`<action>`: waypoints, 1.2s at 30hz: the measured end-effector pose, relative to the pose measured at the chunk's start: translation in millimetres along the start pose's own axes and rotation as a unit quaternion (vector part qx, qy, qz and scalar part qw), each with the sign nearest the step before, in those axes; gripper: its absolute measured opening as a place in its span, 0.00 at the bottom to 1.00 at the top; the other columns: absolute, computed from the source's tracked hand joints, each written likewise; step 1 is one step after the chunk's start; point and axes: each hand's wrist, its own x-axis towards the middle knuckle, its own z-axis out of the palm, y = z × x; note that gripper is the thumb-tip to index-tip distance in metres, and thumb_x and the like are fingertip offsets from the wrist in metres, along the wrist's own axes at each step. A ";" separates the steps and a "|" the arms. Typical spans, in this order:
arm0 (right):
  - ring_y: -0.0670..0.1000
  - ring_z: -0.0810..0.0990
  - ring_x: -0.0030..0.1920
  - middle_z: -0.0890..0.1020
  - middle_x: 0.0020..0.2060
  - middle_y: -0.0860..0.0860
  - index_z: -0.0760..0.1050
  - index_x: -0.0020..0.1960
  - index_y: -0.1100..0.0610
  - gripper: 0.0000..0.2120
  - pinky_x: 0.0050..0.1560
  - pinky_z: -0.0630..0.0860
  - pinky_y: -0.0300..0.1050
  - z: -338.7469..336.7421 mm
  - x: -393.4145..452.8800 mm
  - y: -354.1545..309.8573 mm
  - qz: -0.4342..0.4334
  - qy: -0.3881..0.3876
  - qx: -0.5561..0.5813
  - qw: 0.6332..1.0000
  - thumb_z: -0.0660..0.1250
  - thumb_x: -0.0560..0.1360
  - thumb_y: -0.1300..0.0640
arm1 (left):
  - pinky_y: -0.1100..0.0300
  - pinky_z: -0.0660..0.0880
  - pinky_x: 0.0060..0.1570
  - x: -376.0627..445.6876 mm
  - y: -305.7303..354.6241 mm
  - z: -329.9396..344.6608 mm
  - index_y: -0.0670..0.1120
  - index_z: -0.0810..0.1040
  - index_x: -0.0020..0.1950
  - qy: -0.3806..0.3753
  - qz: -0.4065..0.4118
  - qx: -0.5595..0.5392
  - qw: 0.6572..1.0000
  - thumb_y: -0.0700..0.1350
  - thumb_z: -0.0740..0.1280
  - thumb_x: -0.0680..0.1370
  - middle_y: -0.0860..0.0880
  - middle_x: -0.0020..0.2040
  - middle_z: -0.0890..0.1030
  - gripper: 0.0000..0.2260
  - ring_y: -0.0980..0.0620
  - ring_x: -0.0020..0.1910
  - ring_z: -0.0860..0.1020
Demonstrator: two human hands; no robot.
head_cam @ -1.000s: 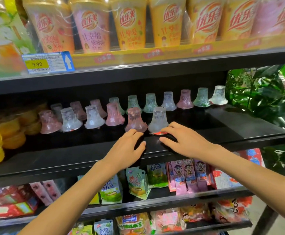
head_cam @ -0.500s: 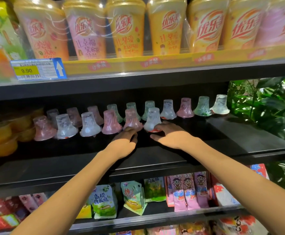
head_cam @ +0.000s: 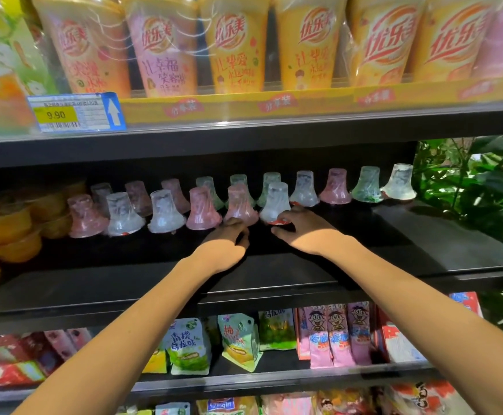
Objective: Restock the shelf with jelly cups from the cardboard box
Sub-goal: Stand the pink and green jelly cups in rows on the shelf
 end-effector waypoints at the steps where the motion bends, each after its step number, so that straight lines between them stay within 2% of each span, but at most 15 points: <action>1: 0.55 0.75 0.63 0.74 0.65 0.53 0.74 0.67 0.49 0.22 0.62 0.73 0.50 -0.7 -1.3 -2.7 0.006 -0.006 -0.008 1.000 0.60 0.79 0.39 | 0.52 0.73 0.61 -1.7 0.7 -1.6 0.47 0.74 0.64 -0.006 -0.001 0.000 1.000 0.45 0.61 0.80 0.47 0.65 0.72 0.13 0.48 0.58 0.74; 5: 0.58 0.72 0.67 0.68 0.71 0.55 0.66 0.74 0.49 0.26 0.65 0.71 0.53 -2.1 -10.3 -14.8 0.029 -0.041 -0.039 0.998 0.59 0.79 0.40 | 0.51 0.70 0.65 -12.3 -1.3 -6.1 0.49 0.66 0.73 -0.014 0.006 -0.003 1.000 0.46 0.61 0.80 0.45 0.70 0.71 0.21 0.44 0.65 0.73; 9: 0.59 0.72 0.67 0.69 0.71 0.57 0.62 0.75 0.49 0.27 0.64 0.71 0.53 4.1 -26.4 -26.7 0.018 -0.048 -0.082 0.995 0.57 0.80 0.40 | 0.54 0.68 0.65 -30.8 -9.2 -6.7 0.48 0.63 0.75 -0.023 0.002 0.016 1.000 0.48 0.59 0.81 0.44 0.72 0.70 0.22 0.43 0.67 0.71; 12: 0.60 0.75 0.64 0.76 0.66 0.58 0.67 0.73 0.52 0.26 0.62 0.73 0.53 8.9 -40.4 -43.5 0.026 -0.054 -0.082 0.995 0.55 0.81 0.39 | 0.52 0.71 0.62 -44.5 -18.0 -8.1 0.46 0.66 0.74 -0.028 -0.017 0.027 0.999 0.52 0.58 0.82 0.43 0.67 0.75 0.21 0.43 0.63 0.74; 15: 0.59 0.76 0.63 0.78 0.64 0.57 0.71 0.70 0.54 0.26 0.62 0.74 0.55 13.3 -49.0 -66.2 0.019 -0.045 -0.085 0.995 0.54 0.80 0.38 | 0.50 0.70 0.64 -60.1 -26.5 -17.1 0.46 0.66 0.74 -0.022 -0.004 0.033 0.999 0.53 0.57 0.82 0.44 0.68 0.74 0.22 0.45 0.66 0.72; 22: 0.60 0.74 0.64 0.75 0.64 0.59 0.70 0.72 0.56 0.26 0.63 0.72 0.55 28.8 -70.9 -134.5 0.025 -0.014 -0.074 0.997 0.56 0.81 0.41 | 0.52 0.68 0.66 -108.4 -54.6 -41.0 0.47 0.66 0.74 -0.007 0.056 0.001 0.998 0.51 0.59 0.82 0.48 0.72 0.69 0.21 0.47 0.68 0.70; 29: 0.61 0.74 0.63 0.74 0.63 0.59 0.70 0.71 0.56 0.25 0.61 0.72 0.55 51.0 -105.2 -215.0 0.067 -0.005 -0.108 0.992 0.55 0.81 0.41 | 0.50 0.71 0.63 -168.0 -92.3 -55.8 0.46 0.68 0.72 -0.001 0.087 -0.029 0.996 0.50 0.60 0.82 0.47 0.69 0.72 0.19 0.46 0.64 0.74; 32: 0.61 0.74 0.62 0.74 0.63 0.58 0.70 0.70 0.56 0.24 0.61 0.72 0.55 60.0 -118.8 -249.9 0.061 -0.004 -0.122 0.991 0.55 0.82 0.42 | 0.51 0.71 0.62 -194.5 -107.9 -61.3 0.45 0.69 0.71 0.012 0.107 -0.025 0.994 0.49 0.60 0.81 0.47 0.67 0.74 0.19 0.46 0.64 0.73; 36: 0.58 0.76 0.57 0.76 0.58 0.55 0.73 0.65 0.56 0.19 0.55 0.76 0.55 72.9 -134.7 -286.5 0.042 0.018 -0.101 0.994 0.57 0.82 0.45 | 0.52 0.70 0.61 -226.0 -126.1 -62.3 0.44 0.72 0.68 0.050 0.127 -0.009 0.991 0.48 0.62 0.80 0.47 0.63 0.74 0.18 0.47 0.62 0.72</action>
